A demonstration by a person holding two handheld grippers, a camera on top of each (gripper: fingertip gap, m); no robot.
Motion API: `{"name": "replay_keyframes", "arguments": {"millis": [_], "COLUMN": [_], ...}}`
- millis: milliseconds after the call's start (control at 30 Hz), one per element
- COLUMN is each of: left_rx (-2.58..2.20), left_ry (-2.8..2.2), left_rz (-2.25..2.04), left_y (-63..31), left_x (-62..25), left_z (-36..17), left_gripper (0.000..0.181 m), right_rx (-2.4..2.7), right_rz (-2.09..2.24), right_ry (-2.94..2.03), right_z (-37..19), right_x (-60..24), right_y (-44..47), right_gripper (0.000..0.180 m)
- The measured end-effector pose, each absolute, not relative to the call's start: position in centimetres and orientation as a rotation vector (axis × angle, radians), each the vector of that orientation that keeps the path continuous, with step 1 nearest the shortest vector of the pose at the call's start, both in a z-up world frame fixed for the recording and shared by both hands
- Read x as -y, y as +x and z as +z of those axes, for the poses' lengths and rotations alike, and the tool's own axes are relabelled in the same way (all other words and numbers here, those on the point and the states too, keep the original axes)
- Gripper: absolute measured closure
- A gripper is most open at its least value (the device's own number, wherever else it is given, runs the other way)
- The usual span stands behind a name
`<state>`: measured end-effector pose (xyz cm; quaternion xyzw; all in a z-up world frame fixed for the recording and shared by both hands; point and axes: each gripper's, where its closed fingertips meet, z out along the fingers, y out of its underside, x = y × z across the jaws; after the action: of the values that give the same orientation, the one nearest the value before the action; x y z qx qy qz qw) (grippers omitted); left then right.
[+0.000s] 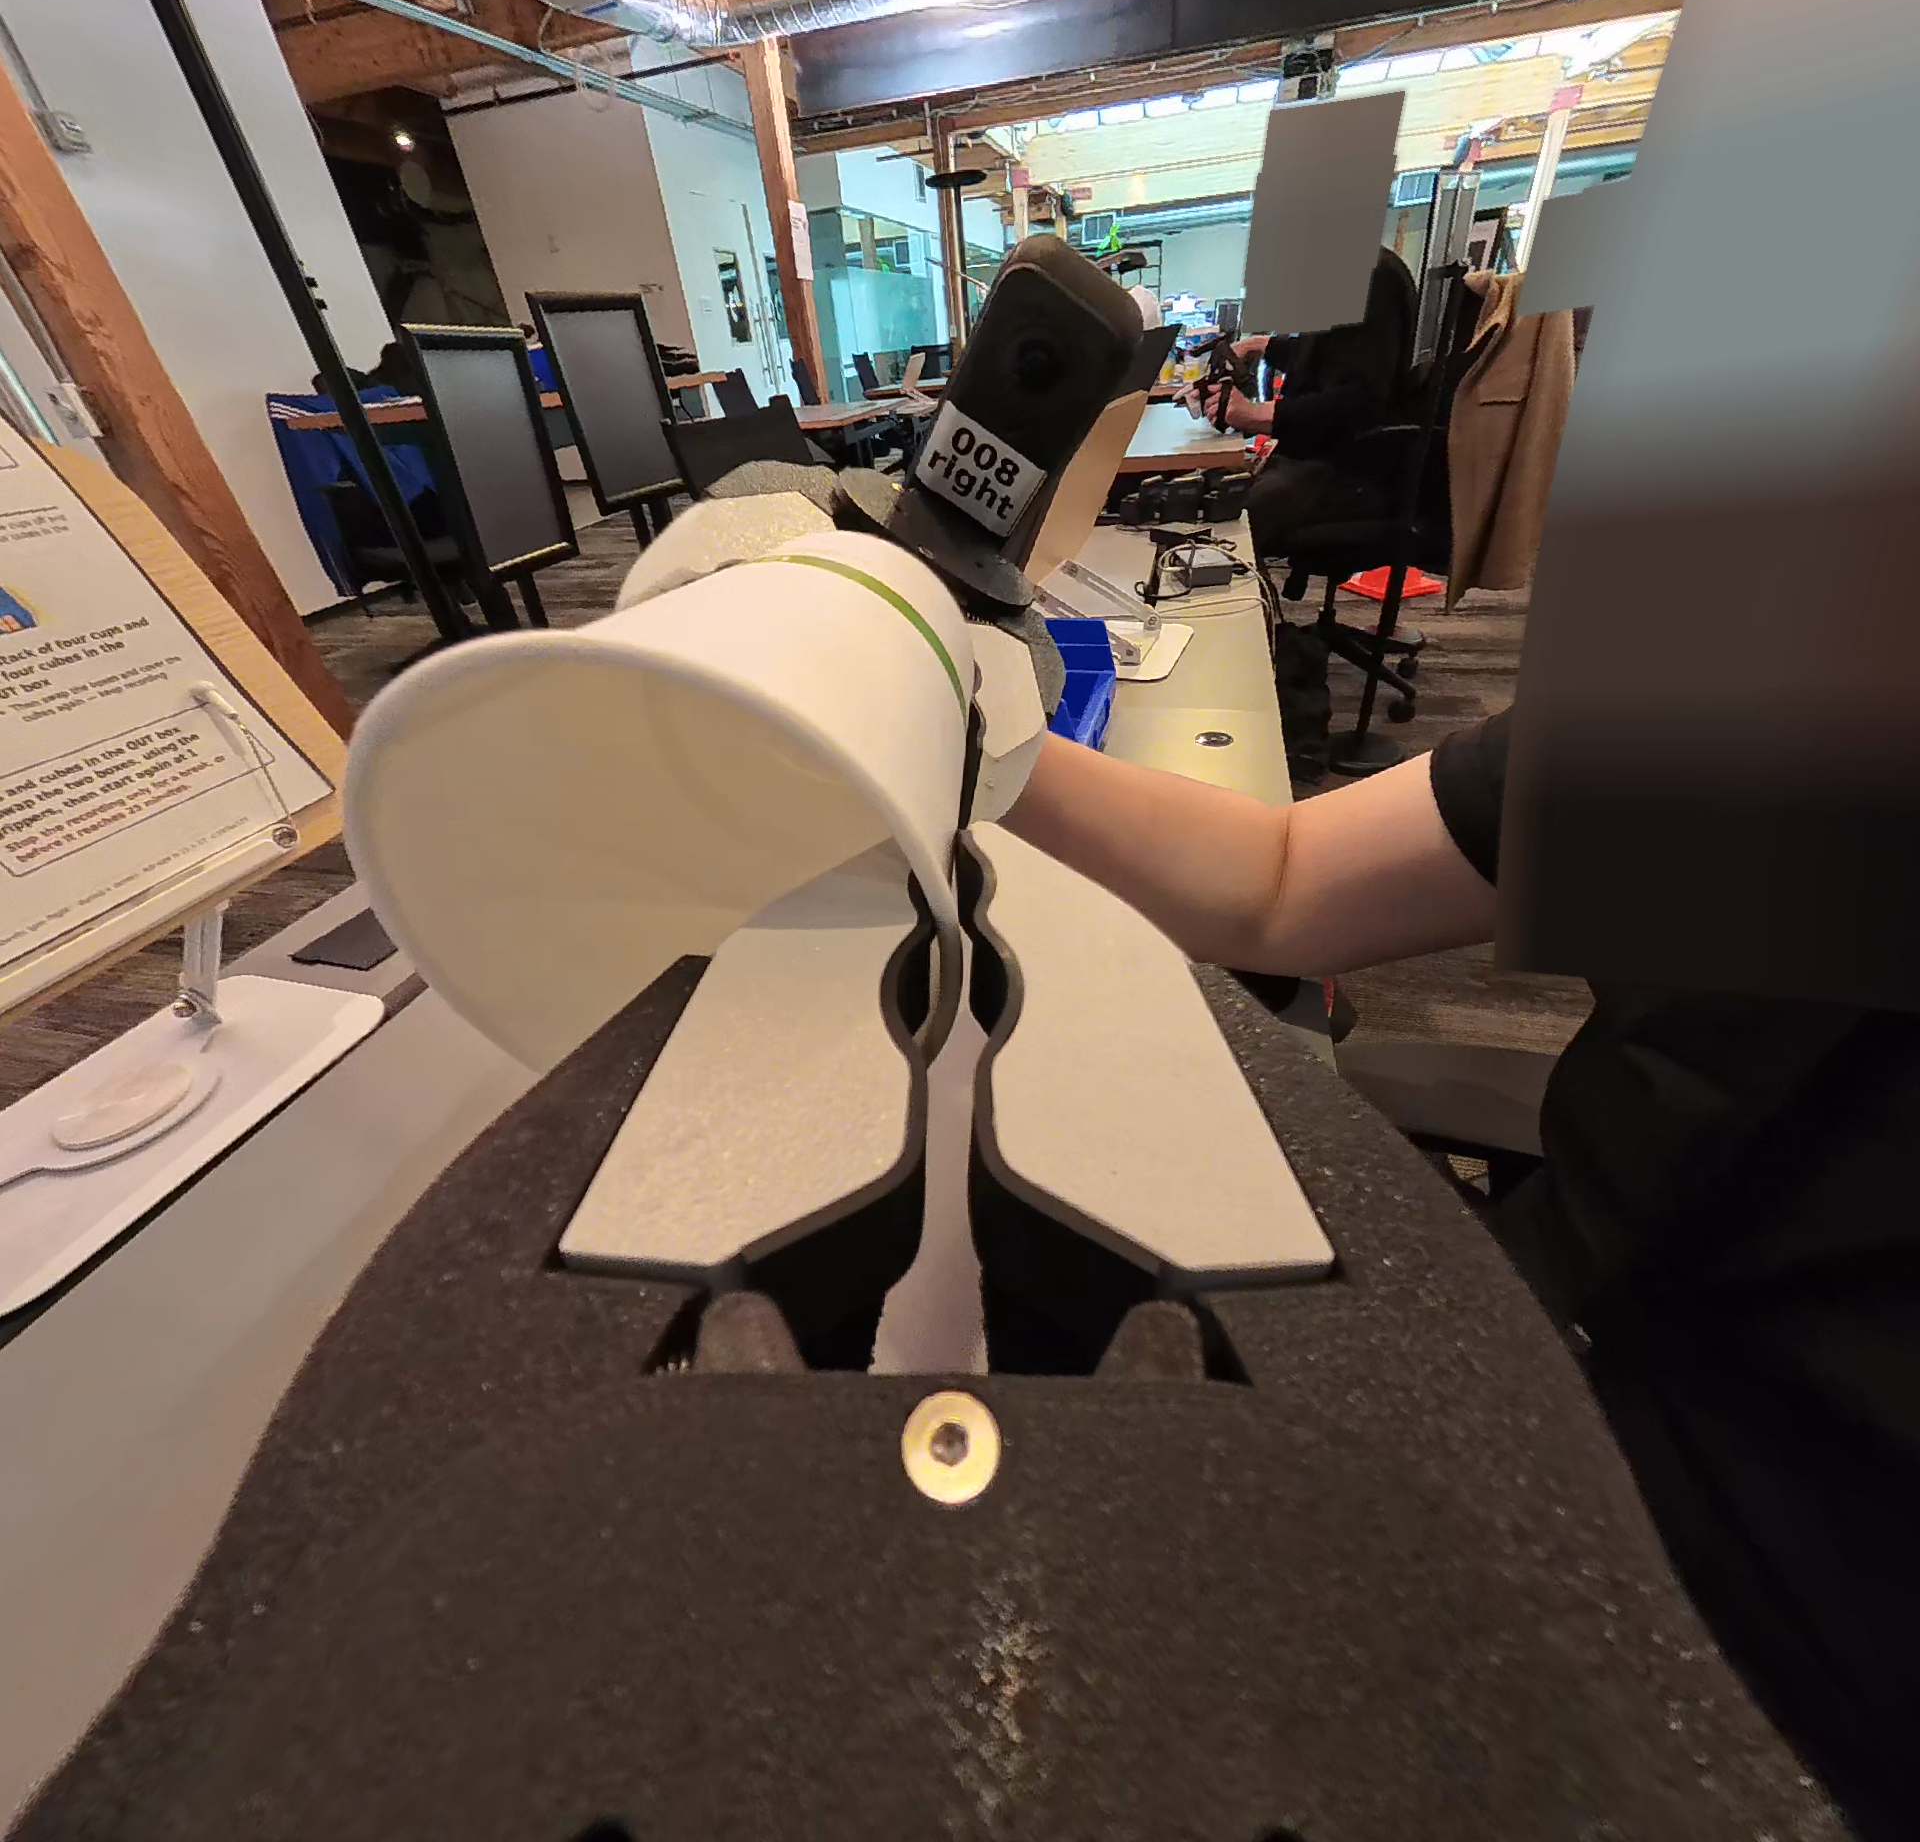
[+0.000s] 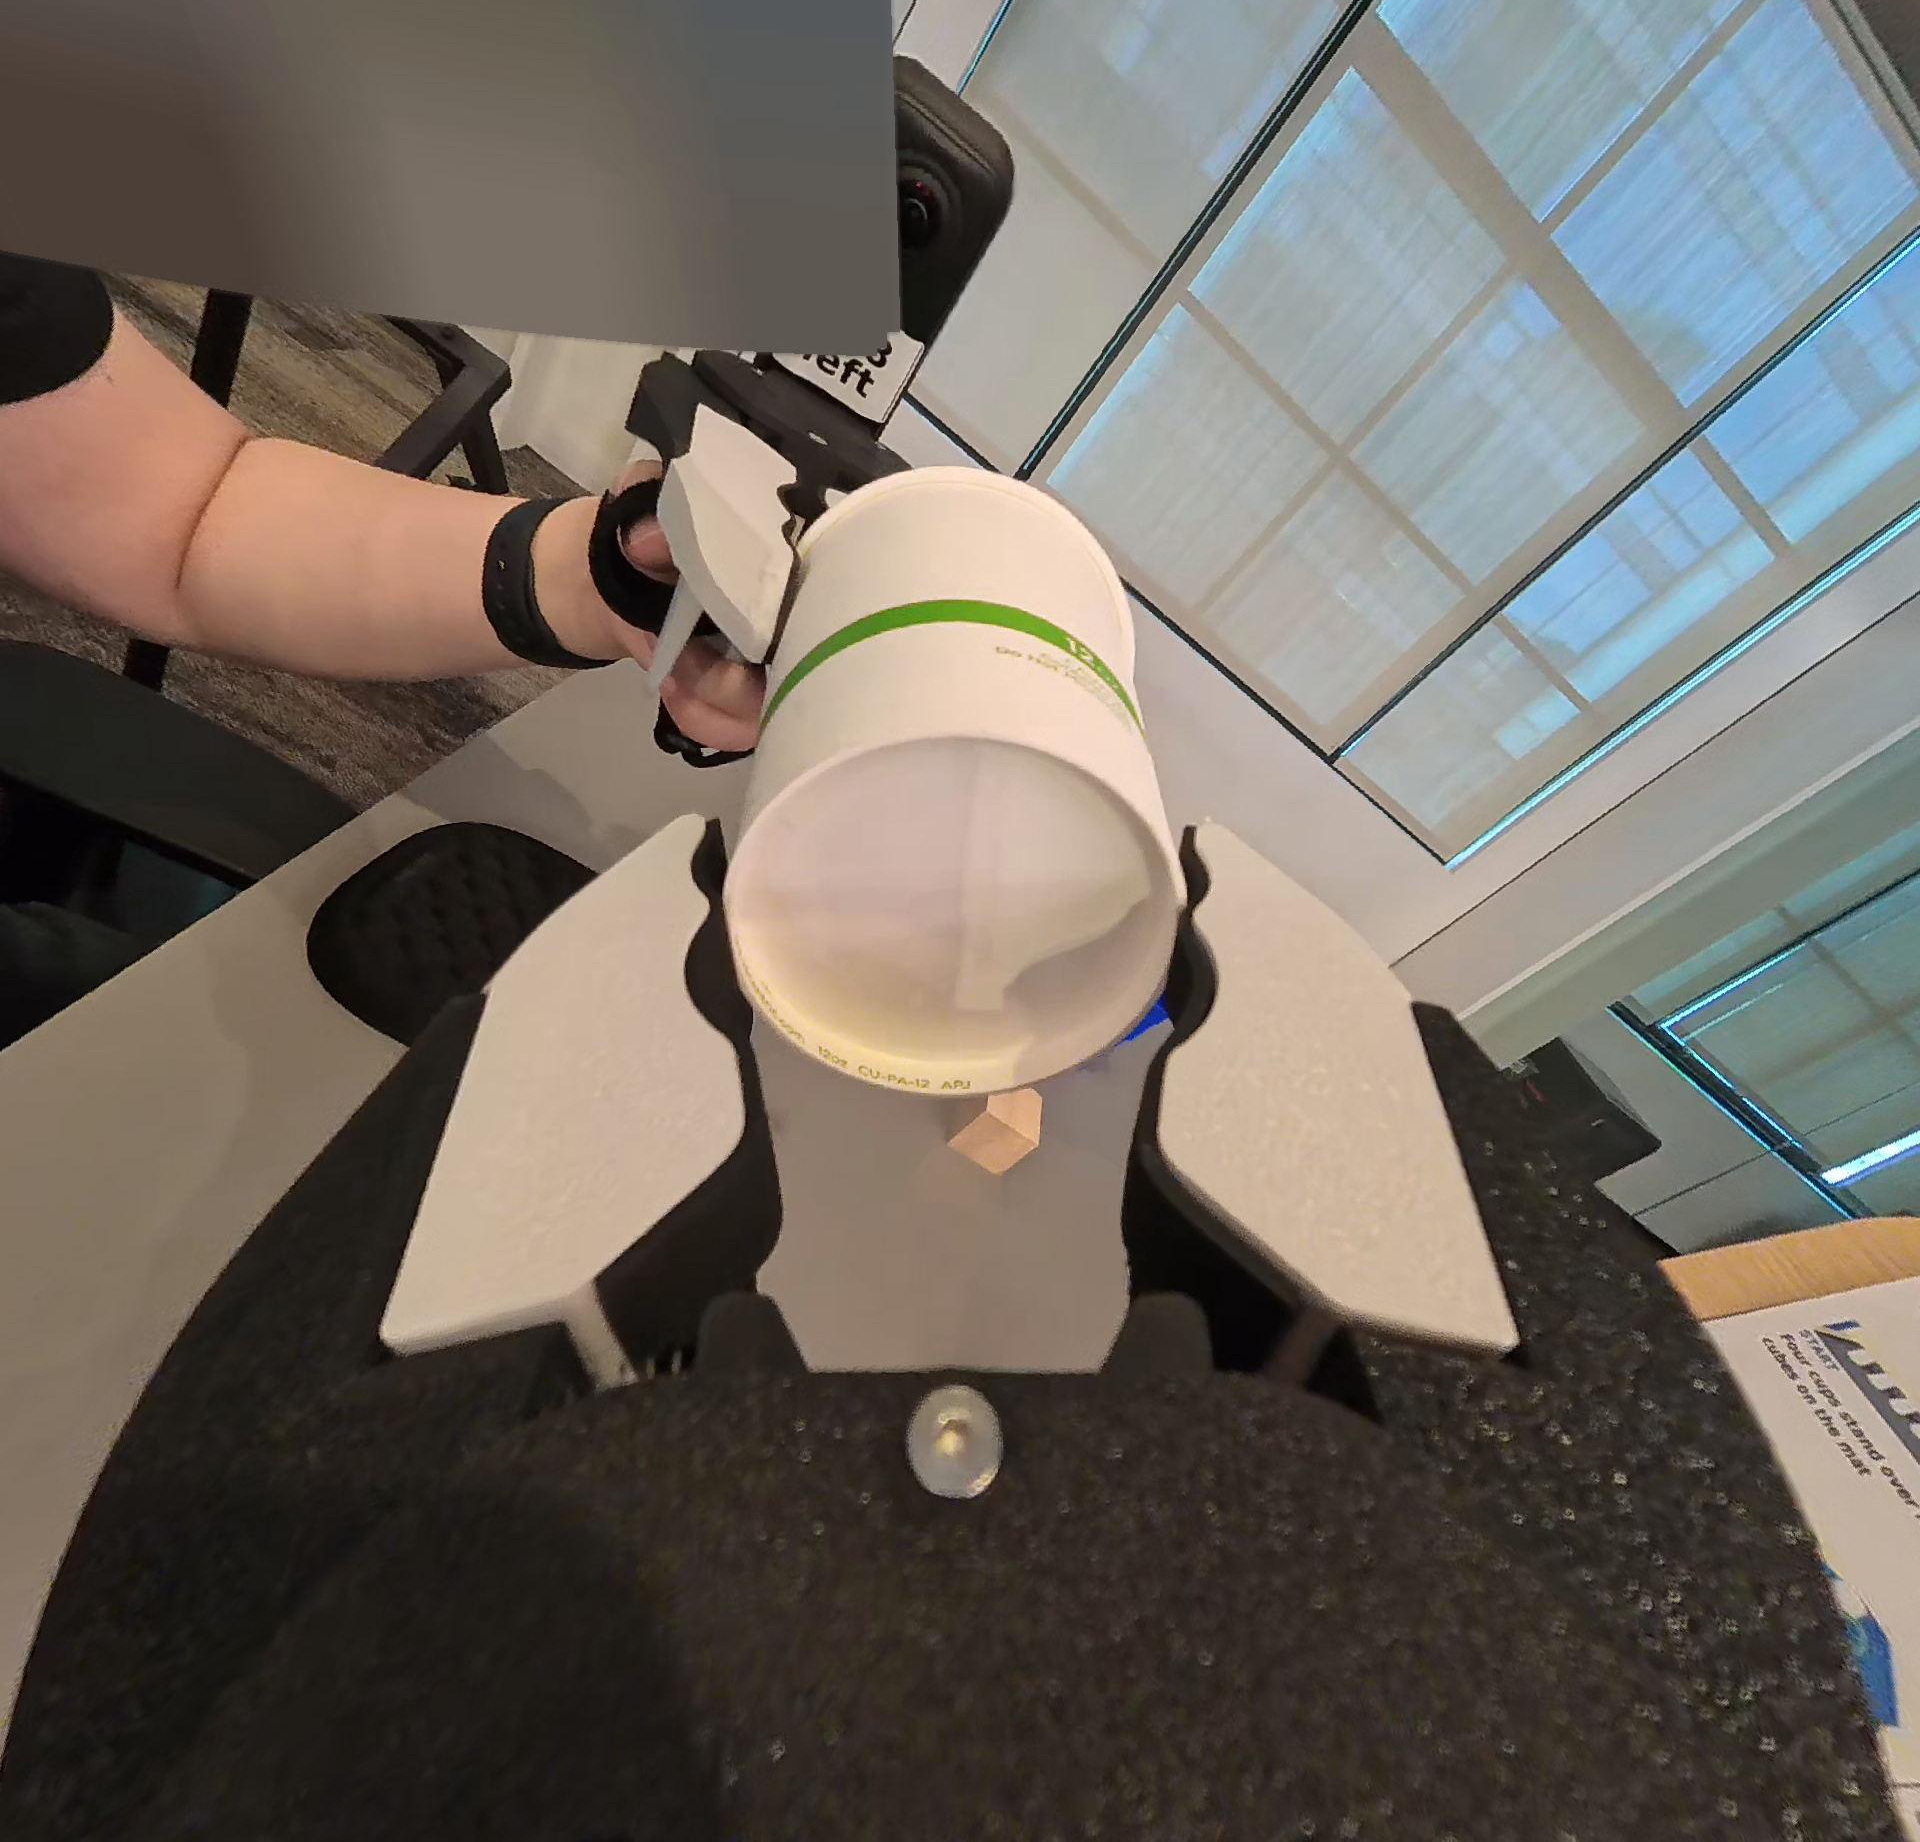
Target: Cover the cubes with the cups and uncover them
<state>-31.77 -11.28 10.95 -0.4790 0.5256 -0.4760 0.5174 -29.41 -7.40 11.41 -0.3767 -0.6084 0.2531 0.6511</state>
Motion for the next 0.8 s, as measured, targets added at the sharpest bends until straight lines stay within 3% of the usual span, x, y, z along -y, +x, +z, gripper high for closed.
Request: {"name": "replay_keyframes", "arguments": {"millis": [600,800], "left_rx": [-1.285,-1.239], "left_ry": [-1.113,-1.115], "left_rz": [-1.088,-1.053], "left_y": [-32.00,-32.30], "left_x": [12.22,12.05], "left_z": [11.00,11.62], "left_gripper": [0.179,0.156], "right_rx": [1.419,1.411], "right_rz": [0.580,0.527], "right_ry": [-0.842,-0.835], "right_z": [11.45,11.76], "right_x": [8.24,8.17], "right_y": [-29.29,-29.10], "right_gripper": [0.104,0.104]}}
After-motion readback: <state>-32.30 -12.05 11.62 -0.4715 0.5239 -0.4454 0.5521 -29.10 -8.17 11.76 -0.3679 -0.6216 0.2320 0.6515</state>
